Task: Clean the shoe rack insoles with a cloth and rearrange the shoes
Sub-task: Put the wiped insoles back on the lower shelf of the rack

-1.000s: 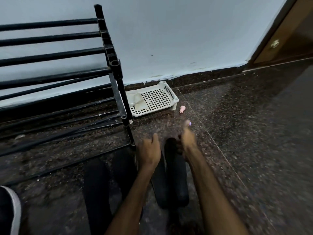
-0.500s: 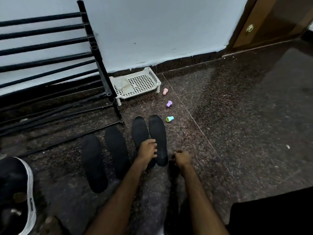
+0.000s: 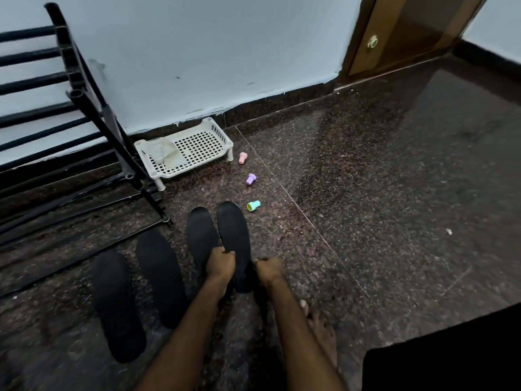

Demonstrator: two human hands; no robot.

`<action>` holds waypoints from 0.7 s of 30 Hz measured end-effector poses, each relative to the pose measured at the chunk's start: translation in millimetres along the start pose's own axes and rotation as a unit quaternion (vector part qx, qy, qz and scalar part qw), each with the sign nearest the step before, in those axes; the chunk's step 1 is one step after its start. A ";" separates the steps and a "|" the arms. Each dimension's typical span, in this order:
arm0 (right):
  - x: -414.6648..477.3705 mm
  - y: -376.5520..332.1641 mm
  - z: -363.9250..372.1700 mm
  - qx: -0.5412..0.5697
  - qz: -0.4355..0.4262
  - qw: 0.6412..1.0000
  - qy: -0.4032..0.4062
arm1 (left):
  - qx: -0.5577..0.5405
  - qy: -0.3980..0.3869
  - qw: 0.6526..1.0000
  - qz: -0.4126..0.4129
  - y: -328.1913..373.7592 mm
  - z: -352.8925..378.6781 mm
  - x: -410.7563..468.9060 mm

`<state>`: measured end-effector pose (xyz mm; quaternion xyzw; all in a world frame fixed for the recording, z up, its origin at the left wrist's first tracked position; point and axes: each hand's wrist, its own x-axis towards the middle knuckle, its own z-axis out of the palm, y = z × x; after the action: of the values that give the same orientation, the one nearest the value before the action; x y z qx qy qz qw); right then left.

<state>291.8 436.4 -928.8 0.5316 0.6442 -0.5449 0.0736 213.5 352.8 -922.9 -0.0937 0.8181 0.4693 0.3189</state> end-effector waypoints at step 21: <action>-9.9 5.2 -12.7 0.167 -0.058 0.984 0.008 | -0.089 -0.083 0.991 0.059 26.9 -26.8 -34.0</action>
<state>306.1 439.5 -920.4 0.5020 0.5744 -0.6443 -0.0531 216.1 340.2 -873.6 -0.0343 0.7478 0.5644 0.3479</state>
